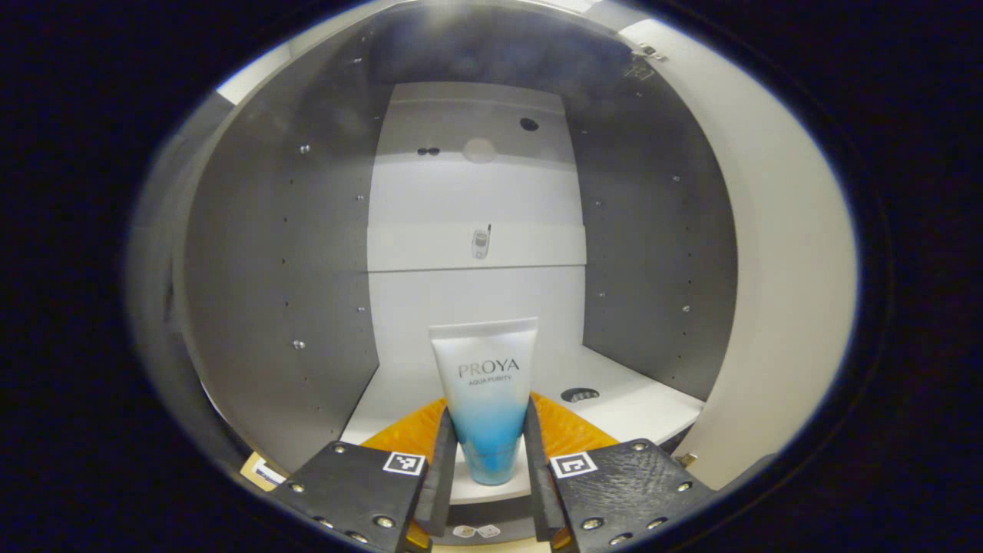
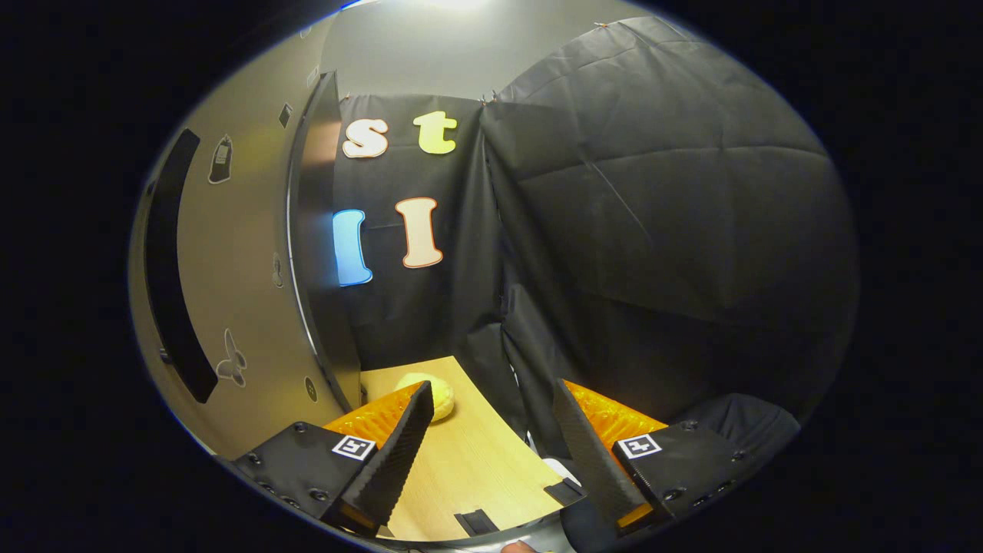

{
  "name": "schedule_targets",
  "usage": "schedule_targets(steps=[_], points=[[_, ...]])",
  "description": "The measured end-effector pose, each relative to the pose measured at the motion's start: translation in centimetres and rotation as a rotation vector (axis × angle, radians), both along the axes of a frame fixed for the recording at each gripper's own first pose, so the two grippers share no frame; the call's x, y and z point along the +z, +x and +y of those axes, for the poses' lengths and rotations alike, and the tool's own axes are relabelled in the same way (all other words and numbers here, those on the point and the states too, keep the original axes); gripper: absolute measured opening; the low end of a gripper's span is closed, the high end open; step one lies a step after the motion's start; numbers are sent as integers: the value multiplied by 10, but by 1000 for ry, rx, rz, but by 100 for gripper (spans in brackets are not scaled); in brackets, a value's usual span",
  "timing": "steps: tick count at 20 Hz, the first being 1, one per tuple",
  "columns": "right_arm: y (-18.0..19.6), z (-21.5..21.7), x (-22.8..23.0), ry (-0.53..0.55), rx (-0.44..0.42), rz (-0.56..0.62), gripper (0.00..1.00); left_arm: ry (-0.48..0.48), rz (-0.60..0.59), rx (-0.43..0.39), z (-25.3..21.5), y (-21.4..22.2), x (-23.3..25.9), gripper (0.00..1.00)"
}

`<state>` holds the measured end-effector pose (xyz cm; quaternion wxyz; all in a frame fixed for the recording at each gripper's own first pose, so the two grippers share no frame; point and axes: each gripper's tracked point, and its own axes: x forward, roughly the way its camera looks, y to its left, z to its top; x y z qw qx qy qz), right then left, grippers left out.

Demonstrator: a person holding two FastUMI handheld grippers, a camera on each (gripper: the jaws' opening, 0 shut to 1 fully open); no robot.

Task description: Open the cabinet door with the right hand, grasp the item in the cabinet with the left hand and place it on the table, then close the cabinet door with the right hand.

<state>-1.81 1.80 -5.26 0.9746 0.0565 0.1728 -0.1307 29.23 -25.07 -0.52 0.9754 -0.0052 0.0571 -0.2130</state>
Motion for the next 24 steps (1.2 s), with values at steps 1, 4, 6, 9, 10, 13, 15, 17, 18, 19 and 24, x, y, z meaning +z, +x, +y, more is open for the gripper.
schedule_targets(steps=[1, 4, 6, 9, 10, 13, 15, 17, 18, 19, 24], points=[[2, 1, 0, 4, 10, -1, 98, 0, -14, -4, 1, -8, 5, 48], [3, 4, 0, 12, 46, -7, 98, -2, -55, -8, 8, -35, 16, 48], [7, 9, -1, 11, 78, -2, 98, 8, -79, -1, 12, -54, 19, 41], [5, 11, -2, 6, 122, 2, 98, 8, -89, 11, 21, -79, 14, 41], [4, 11, -2, 7, 137, 2, 98, -2, -87, 23, 24, -87, 12, 41], [1, 10, -4, 7, 174, 8, 99, -34, -70, 54, 36, -111, 2, 41], [-2, 8, -5, 9, 192, 11, 94, -51, -60, 76, 45, -126, -6, 41], [-4, 7, -8, 18, 209, 14, 94, -66, -45, 90, 52, -142, -17, 41], [-5, 7, -9, 22, 219, 17, 94, -72, -38, 95, 57, -151, -25, 41], [-7, 9, -9, 23, 228, 16, 99, -77, -31, 99, 60, -159, -33, 41], [-10, 12, -6, 14, 261, -8, 94, -68, -12, 116, 76, -197, -77, 41]])
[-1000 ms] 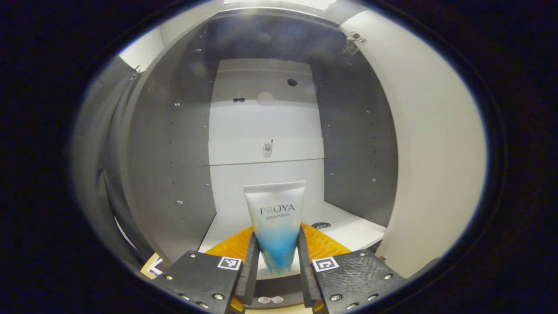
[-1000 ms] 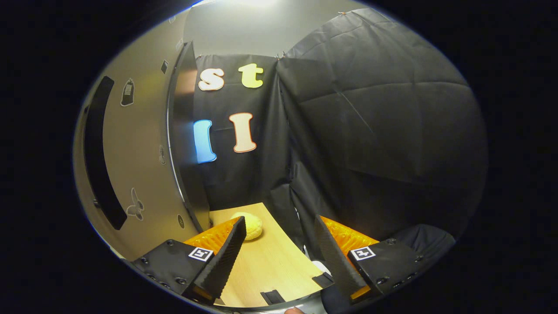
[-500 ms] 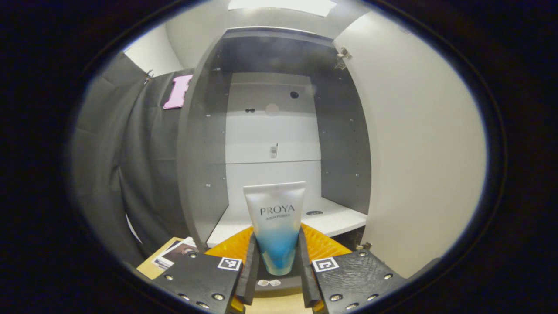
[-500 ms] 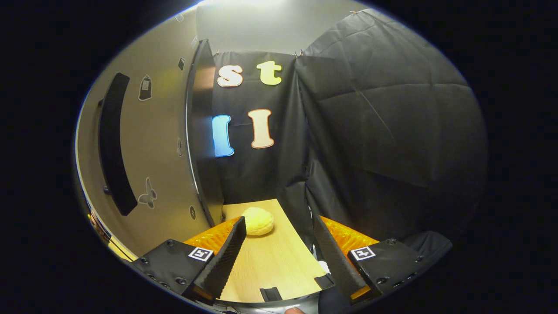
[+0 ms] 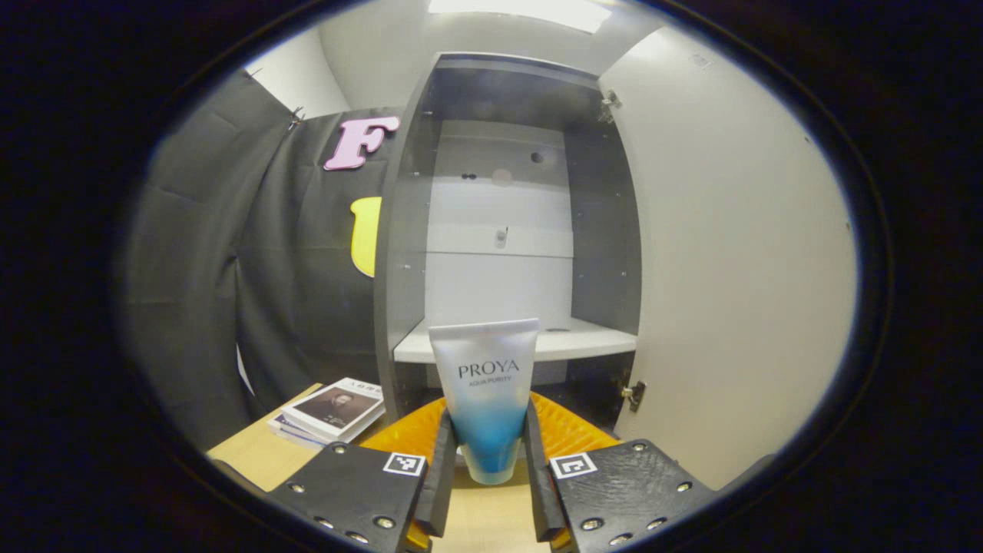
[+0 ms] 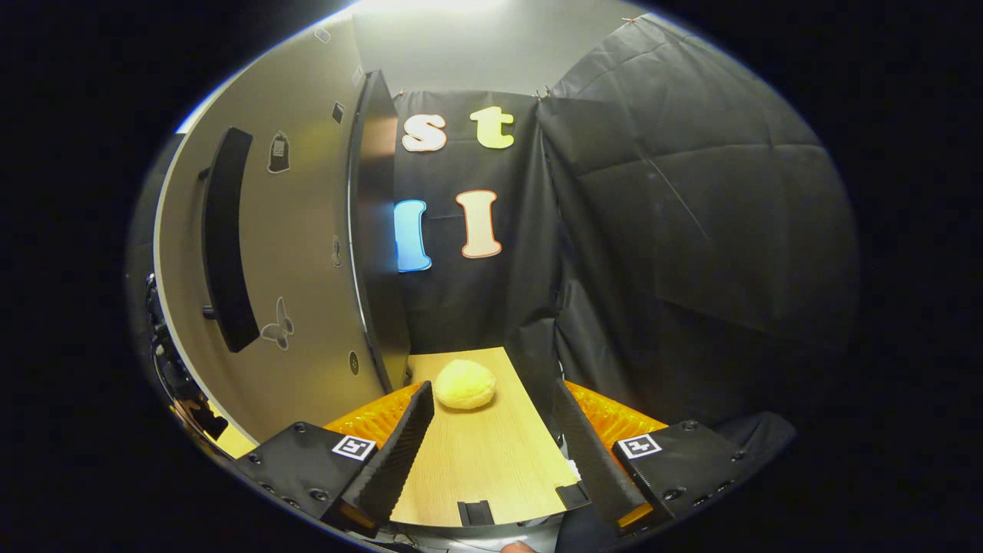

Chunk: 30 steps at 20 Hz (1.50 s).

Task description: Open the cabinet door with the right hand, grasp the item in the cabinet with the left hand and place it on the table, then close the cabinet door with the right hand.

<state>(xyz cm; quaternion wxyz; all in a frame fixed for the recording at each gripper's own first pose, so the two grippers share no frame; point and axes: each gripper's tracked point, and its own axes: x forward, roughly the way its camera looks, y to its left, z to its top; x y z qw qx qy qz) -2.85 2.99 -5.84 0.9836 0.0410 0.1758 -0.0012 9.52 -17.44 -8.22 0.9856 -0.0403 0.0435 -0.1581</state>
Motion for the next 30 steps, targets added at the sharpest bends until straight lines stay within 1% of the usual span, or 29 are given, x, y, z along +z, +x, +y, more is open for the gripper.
schedule_targets(steps=[1, 2, 3, 4, 5, 6, 7, 8, 9, 10, 11, 12, 13, 14, 16, 17, 18, 19, 20, 21, 22, 23, 24, 25, 26, 27, 28, 29, 30], points=[[0, 1, 1, 3, 1, -8, 98, 6, 7, 4, 3, -7, -11, 43], [1, 1, 3, 9, -1, -17, 98, 12, 20, 8, 6, -13, -24, 45], [1, 1, 3, 20, -7, -26, 94, 14, 32, 11, 8, -19, -37, 41], [1, 1, 4, 33, -10, -31, 94, 16, 44, 14, 10, -26, -48, 41], [2, 2, 3, 45, -12, -35, 98, 18, 51, 19, 13, -31, -59, 41], [2, 2, 2, 52, -13, -34, 98, 21, 54, 23, 16, -36, -69, 45], [1, 2, 0, 54, -14, -28, 98, 26, 57, 26, 17, -41, -77, 45], [1, 2, -2, 53, -15, -21, 98, 30, 59, 30, 18, -44, -87, 48], [0, 1, -4, 50, -15, -15, 94, 31, 66, 32, 19, -47, -97, 48], [0, 0, -6, 47, -19, -9, 98, 29, 75, 35, 18, -51, -106, 48], [-1, -1, -9, 45, -23, -3, 98, 28, 87, 38, 19, -55, -117, 48], [-1, -1, -12, 46, -26, 3, 94, 27, 101, 40, 19, -58, -129, 48], [-2, 1, -14, 47, -26, 9, 98, 26, 108, 42, 19, -60, -139, 48], [-3, 2, -17, 45, -27, 18, 100, 27, 113, 44, 18, -62, -148, 41], [-3, 3, -24, 30, -19, 35, 99, 39, 131, 45, 16, -69, -169, 41], [-2, 4, -27, 17, -15, 44, 94, 41, 140, 45, 15, -71, -178, 41], [-2, 5, -29, 5, -12, 51, 99, 42, 148, 44, 13, -74, -187, 41], [-1, 7, -31, -2, -7, 56, 94, 46, 158, 46, 12, -77, -197, 41], [-1, 8, -32, -3, -2, 60, 99, 50, 164, 49, 11, -80, -204, 45], [0, 11, -34, -2, 5, 61, 98, 54, 170, 50, 9, -82, -212, 41], [0, 13, -35, -2, 10, 64, 98, 55, 180, 49, 7, -84, -220, 48], [2, 16, -37, -4, 17, 69, 98, 47, 189, 45, 5, -86, -226, 41], [3, 19, -40, -8, 25, 76, 94, 42, 199, 45, 4, -89, -232, 48], [3, 21, -42, -13, 29, 81, 94, 39, 203, 47, 2, -90, -235, 48], [3, 22, -44, -16, 32, 88, 98, 40, 208, 49, 2, -92, -239, 48], [3, 23, -46, -16, 34, 92, 99, 44, 214, 51, 0, -93, -242, 45], [3, 24, -47, -12, 34, 95, 98, 49, 214, 52, 0, -96, -245, 45], [3, 25, -49, -6, 35, 99, 94, 52, 219, 50, -1, -97, -248, 47], [3, 27, -50, 2, 37, 102, 94, 54, 225, 46, -2, -100, -251, 48]])
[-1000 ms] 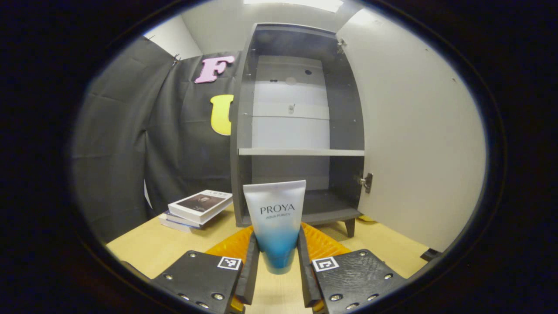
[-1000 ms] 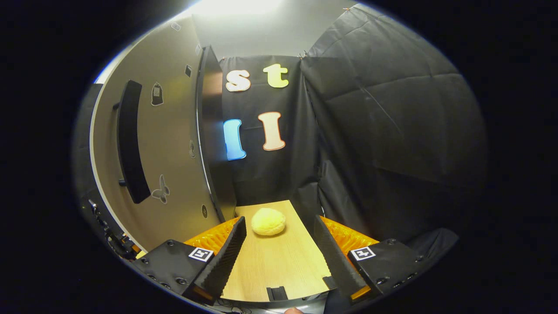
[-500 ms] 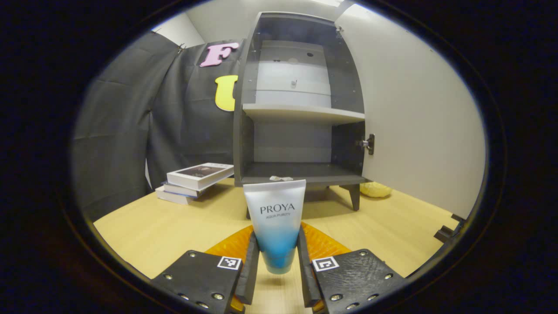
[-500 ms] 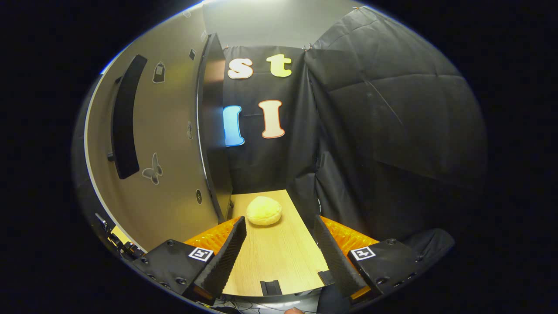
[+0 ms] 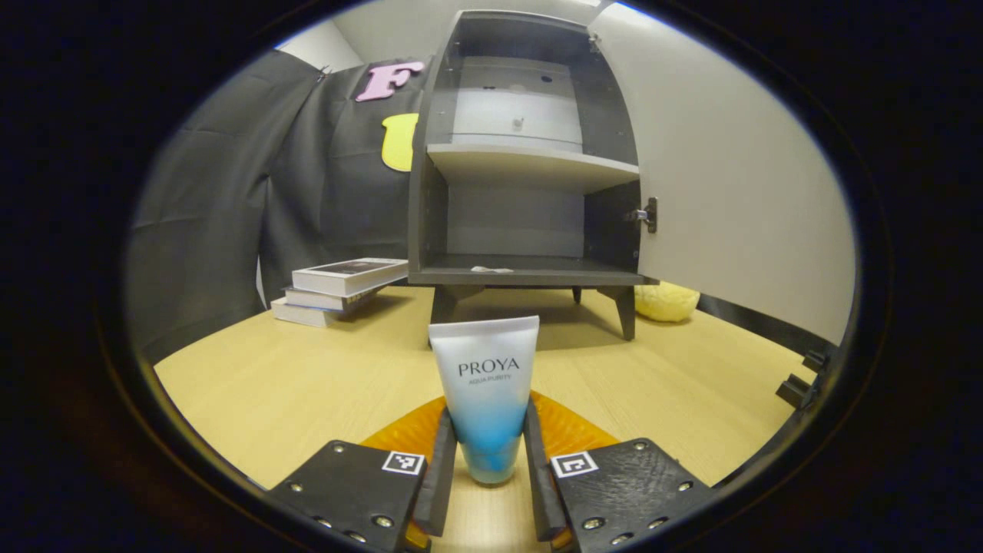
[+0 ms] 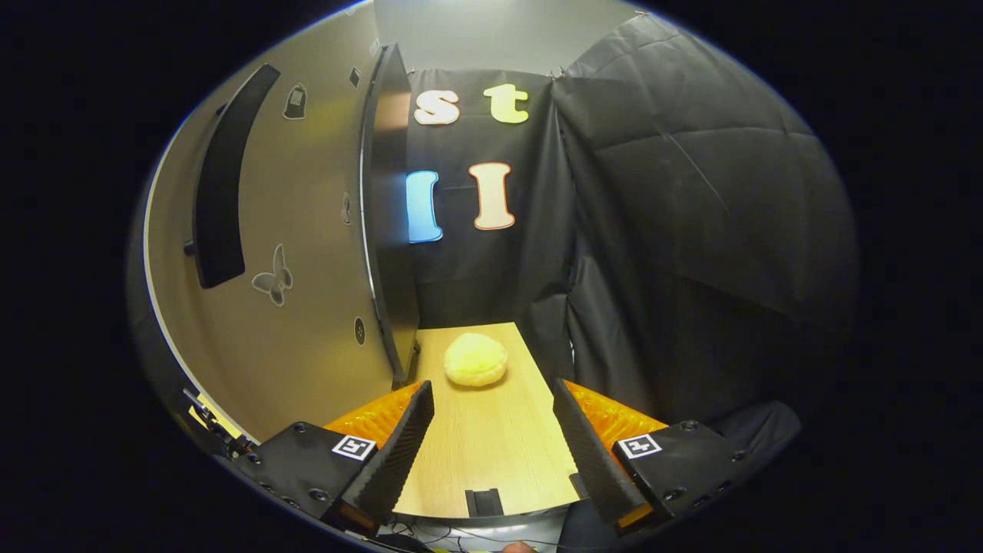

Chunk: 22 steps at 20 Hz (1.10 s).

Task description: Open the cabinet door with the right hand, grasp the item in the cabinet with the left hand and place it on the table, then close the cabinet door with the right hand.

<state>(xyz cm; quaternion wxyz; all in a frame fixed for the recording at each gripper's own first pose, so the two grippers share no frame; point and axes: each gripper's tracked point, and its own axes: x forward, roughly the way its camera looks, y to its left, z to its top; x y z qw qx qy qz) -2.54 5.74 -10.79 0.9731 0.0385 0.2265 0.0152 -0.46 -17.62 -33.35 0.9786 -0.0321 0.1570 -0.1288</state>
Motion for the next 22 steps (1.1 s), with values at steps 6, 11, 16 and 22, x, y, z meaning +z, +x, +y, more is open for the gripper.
schedule_targets(steps=[6, 11, 16, 22], points=[[1, 4, -4, -10, 10, 10, 98, 10, 9, 4, 2, -10, -9, 51], [3, 5, -7, -9, 20, 13, 98, 25, 5, 7, -2, -17, -1, 52], [9, 6, 4, 33, 30, -15, 98, 38, -38, 27, 6, -20, 56, 95], [19, 18, 50, 134, 103, -111, 94, 20, -129, 122, 53, -9, 200, 95]])
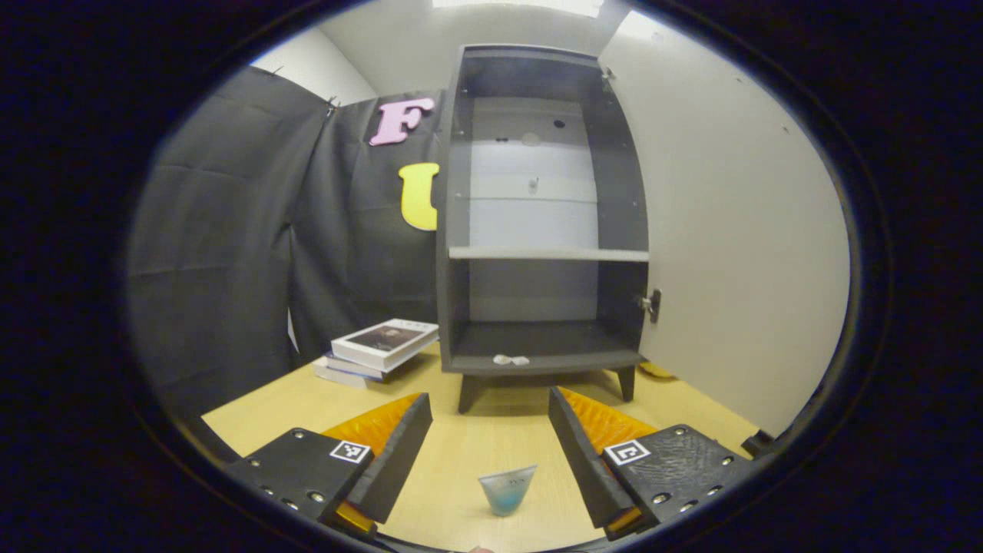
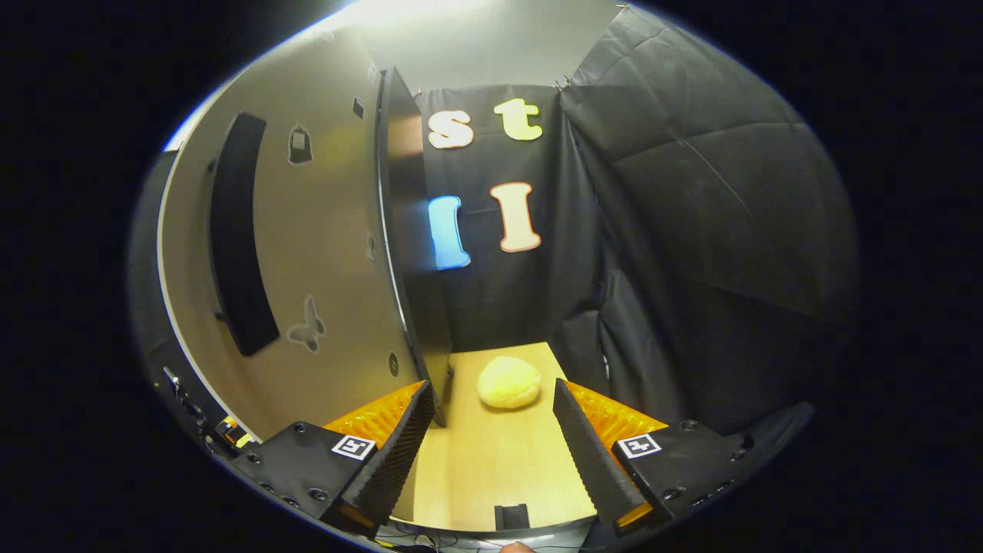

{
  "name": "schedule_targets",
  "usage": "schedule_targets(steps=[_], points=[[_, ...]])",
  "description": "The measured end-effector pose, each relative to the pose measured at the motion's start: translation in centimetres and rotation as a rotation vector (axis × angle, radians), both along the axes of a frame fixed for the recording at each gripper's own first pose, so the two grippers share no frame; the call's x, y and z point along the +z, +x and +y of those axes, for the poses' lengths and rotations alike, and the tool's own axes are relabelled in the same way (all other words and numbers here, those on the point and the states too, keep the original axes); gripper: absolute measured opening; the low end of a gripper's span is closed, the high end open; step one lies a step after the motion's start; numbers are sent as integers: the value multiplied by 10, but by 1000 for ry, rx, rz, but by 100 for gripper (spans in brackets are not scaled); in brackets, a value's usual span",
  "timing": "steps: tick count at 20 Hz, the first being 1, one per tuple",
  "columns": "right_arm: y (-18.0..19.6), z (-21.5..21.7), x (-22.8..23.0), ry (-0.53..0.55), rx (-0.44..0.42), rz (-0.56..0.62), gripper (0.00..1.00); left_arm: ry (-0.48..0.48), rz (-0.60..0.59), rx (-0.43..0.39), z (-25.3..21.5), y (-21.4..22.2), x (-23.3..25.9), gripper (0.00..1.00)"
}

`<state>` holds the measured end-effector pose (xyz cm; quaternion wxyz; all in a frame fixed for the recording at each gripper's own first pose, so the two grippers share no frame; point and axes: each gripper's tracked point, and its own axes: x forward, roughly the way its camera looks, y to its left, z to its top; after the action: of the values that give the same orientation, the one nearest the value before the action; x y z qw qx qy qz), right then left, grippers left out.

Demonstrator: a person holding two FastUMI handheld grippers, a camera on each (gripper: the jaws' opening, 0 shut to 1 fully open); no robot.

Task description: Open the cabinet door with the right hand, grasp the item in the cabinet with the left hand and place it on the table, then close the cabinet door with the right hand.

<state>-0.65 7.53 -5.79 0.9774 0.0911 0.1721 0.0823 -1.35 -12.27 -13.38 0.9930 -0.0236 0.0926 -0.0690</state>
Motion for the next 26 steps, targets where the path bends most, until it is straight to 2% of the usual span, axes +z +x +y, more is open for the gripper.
schedule_targets(steps=[1, 2, 3, 4, 6, 7, 9, 11, 14, 15, 16, 18, 19, 20, 21, 22, 23, 26], points=[[2, 3, 10, 23, 16, -16, 99, -3, -16, 18, 11, 4, 23, 95], [4, 6, 18, 42, 31, -29, 98, -5, -27, 44, 20, 9, 41, 93], [6, 8, 29, 57, 40, -46, 94, -4, -26, 72, 31, 11, 56, 92], [6, 10, 40, 68, 49, -66, 98, -1, -19, 98, 44, 15, 69, 95], [9, 19, 58, 86, 70, -100, 93, -4, -8, 141, 66, 20, 91, 95], [9, 23, 66, 89, 81, -113, 100, -12, -7, 153, 73, 24, 101, 92], [8, 37, 78, 79, 110, -134, 98, -17, -16, 162, 88, 29, 118, 92], [7, 34, 83, 18, 89, -157, 97, 1, -30, 166, 105, 36, 132, 91], [7, 48, 83, 2, 77, -154, 96, 16, -47, 162, 123, 46, 136, 92], [4, 55, 82, 11, 81, -146, 96, 8, -47, 157, 129, 50, 135, 95], [0, 61, 84, 20, 83, -147, 96, 2, -41, 153, 132, 53, 131, 92], [-2, 76, 85, 27, 94, -145, 96, -9, -32, 144, 140, 59, 127, 95], [-2, 82, 86, 27, 99, -146, 96, -9, -33, 138, 143, 61, 127, 92], [-3, 89, 86, 27, 104, -147, 96, -5, -33, 136, 148, 62, 126, 94], [-5, 96, 87, 27, 110, -147, 96, 0, -37, 133, 153, 64, 126, 92], [-8, 105, 86, 27, 117, -145, 96, 4, -41, 130, 157, 64, 127, 94], [-11, 113, 87, 28, 123, -146, 96, 4, -43, 129, 161, 65, 127, 92], [-16, 135, 90, 19, 143, -152, 96, -4, -43, 127, 174, 64, 123, 92]])
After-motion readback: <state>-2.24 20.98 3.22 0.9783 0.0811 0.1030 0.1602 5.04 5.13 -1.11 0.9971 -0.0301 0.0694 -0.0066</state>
